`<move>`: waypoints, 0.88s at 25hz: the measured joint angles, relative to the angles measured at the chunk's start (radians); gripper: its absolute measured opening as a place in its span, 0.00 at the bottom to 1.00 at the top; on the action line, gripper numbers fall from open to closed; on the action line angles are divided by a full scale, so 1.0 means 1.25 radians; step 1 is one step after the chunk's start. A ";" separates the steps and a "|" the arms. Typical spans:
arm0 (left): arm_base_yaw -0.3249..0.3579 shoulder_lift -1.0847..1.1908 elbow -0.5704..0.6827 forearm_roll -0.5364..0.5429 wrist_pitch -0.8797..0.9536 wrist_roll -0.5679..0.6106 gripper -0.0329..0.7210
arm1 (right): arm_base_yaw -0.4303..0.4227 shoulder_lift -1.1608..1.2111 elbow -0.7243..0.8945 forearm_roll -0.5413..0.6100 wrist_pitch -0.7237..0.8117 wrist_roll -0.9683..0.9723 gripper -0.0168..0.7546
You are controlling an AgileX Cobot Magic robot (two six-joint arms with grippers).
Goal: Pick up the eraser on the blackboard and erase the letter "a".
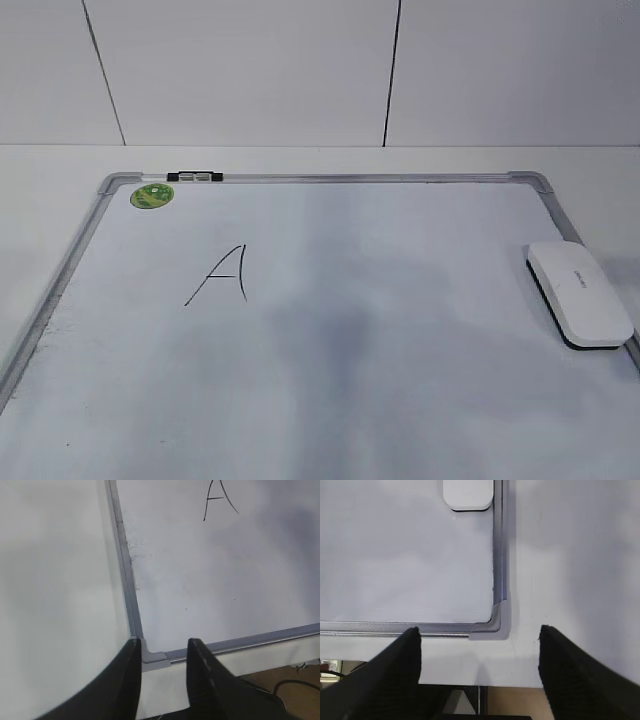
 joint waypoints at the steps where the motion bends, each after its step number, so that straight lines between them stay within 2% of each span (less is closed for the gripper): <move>1: 0.000 -0.026 0.009 0.000 0.002 0.000 0.35 | 0.000 -0.020 0.006 0.000 0.000 0.000 0.77; 6: -0.005 -0.118 0.057 0.000 0.003 0.000 0.35 | 0.000 -0.147 0.039 -0.012 0.004 0.000 0.77; 14: -0.006 -0.163 0.146 -0.001 0.005 -0.002 0.35 | 0.000 -0.330 0.078 -0.095 0.012 0.000 0.77; 22: -0.006 -0.163 0.168 -0.018 0.001 -0.002 0.35 | 0.000 -0.348 0.134 -0.099 0.014 0.000 0.77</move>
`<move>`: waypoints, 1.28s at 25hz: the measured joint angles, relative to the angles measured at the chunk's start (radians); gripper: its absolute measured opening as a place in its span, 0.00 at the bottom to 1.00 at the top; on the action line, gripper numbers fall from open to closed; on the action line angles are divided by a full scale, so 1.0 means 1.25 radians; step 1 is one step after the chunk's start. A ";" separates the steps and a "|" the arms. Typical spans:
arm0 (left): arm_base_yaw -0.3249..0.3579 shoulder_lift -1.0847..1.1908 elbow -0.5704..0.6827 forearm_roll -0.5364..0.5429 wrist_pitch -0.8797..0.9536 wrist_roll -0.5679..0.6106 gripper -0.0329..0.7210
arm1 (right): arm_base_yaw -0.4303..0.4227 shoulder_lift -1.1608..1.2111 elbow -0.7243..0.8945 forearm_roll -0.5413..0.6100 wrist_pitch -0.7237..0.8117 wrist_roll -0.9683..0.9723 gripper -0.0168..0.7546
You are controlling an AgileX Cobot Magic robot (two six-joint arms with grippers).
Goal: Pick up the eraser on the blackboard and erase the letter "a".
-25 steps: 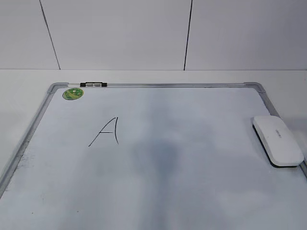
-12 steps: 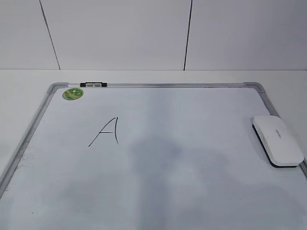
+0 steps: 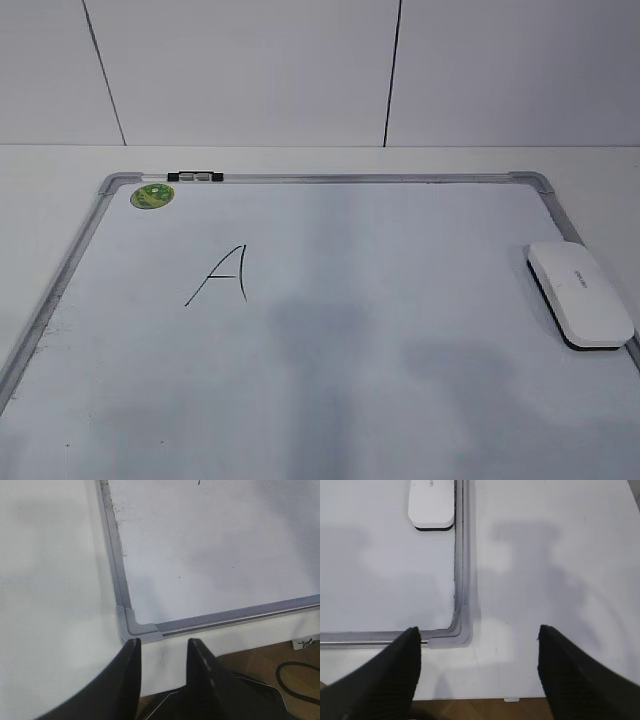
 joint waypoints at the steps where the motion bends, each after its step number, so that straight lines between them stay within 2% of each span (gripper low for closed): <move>1: 0.000 0.000 0.000 0.000 0.000 0.000 0.35 | 0.000 0.000 0.000 0.000 0.000 0.000 0.77; 7: 0.000 0.000 0.001 0.010 -0.036 -0.001 0.35 | 0.000 0.000 0.001 0.000 -0.006 0.000 0.77; 17: 0.000 0.000 0.007 0.071 -0.131 -0.001 0.35 | 0.000 0.000 0.036 0.000 -0.092 0.000 0.77; 32: 0.000 0.000 0.033 0.076 -0.127 -0.001 0.35 | 0.000 0.000 0.036 0.000 -0.098 0.000 0.77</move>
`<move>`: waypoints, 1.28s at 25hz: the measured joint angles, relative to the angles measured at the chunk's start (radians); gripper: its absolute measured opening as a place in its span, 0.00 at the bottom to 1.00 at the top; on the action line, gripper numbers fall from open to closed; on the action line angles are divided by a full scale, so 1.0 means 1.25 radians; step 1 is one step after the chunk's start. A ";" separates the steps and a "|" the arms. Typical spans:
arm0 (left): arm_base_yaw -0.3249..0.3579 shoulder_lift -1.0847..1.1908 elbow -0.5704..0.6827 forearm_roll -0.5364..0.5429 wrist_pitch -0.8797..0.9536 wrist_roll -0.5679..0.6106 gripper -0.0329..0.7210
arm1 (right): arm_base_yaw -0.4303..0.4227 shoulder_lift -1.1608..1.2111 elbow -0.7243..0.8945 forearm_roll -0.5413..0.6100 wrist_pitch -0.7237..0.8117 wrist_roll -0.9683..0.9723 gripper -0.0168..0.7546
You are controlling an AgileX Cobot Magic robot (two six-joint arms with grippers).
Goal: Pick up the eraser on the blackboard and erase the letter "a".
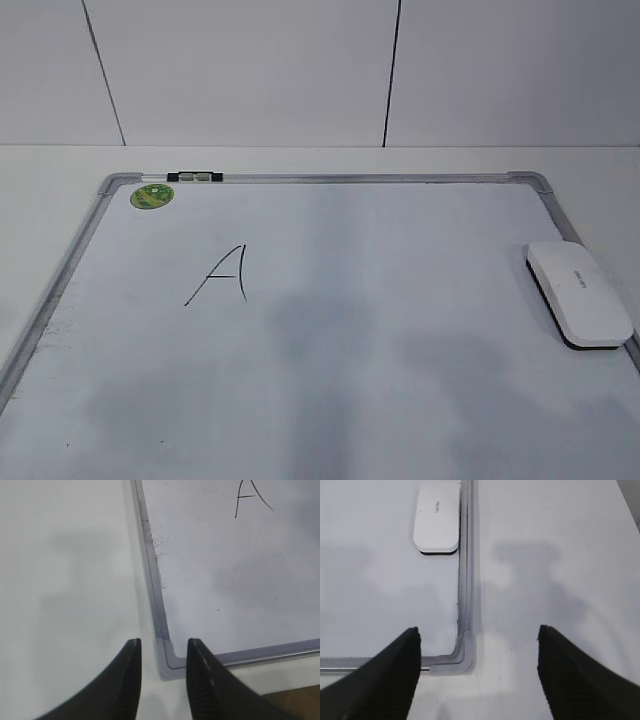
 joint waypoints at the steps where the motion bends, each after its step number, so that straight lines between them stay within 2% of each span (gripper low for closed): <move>1: 0.000 0.000 0.000 0.000 0.000 0.000 0.35 | 0.000 0.000 0.000 0.000 0.000 0.000 0.77; 32: 0.000 0.000 0.000 -0.012 0.000 0.000 0.35 | 0.000 0.000 0.000 0.010 -0.002 0.000 0.77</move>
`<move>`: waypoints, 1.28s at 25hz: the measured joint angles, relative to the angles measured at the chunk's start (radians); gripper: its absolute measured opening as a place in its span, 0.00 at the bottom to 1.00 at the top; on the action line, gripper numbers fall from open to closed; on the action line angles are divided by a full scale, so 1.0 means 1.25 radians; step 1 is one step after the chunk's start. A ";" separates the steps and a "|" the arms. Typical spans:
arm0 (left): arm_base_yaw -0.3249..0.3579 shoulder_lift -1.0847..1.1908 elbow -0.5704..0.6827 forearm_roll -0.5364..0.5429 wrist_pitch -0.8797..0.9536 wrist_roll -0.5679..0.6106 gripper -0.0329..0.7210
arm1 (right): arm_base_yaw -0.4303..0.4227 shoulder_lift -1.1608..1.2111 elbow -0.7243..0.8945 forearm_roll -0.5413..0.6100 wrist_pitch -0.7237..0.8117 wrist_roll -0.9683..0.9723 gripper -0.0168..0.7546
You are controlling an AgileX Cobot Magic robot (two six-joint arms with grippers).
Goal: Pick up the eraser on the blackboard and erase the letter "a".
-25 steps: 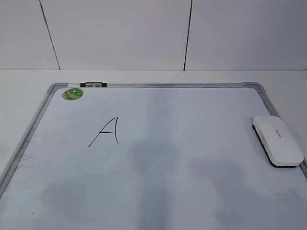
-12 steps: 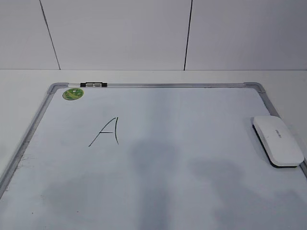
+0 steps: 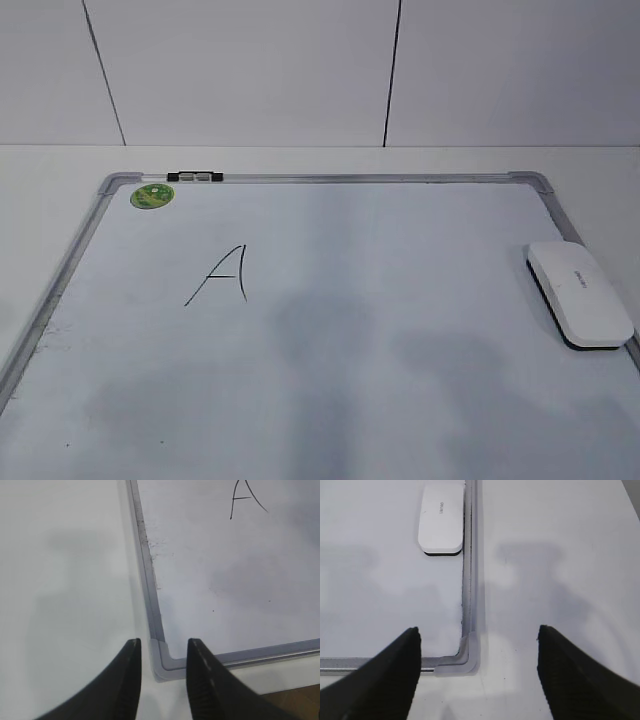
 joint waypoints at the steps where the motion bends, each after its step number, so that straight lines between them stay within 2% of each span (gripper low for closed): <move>1: 0.000 0.000 0.000 0.000 0.000 0.000 0.35 | 0.000 0.000 0.000 0.000 0.000 0.000 0.77; 12: 0.000 -0.012 0.000 0.000 0.000 0.000 0.35 | 0.000 0.000 0.000 0.001 0.000 0.000 0.77; 20: 0.000 -0.130 0.000 -0.002 0.002 0.000 0.35 | -0.065 0.000 0.000 0.002 0.000 0.000 0.77; 32: 0.000 -0.191 0.000 -0.005 0.003 0.000 0.35 | -0.072 -0.094 0.000 0.003 -0.002 0.000 0.77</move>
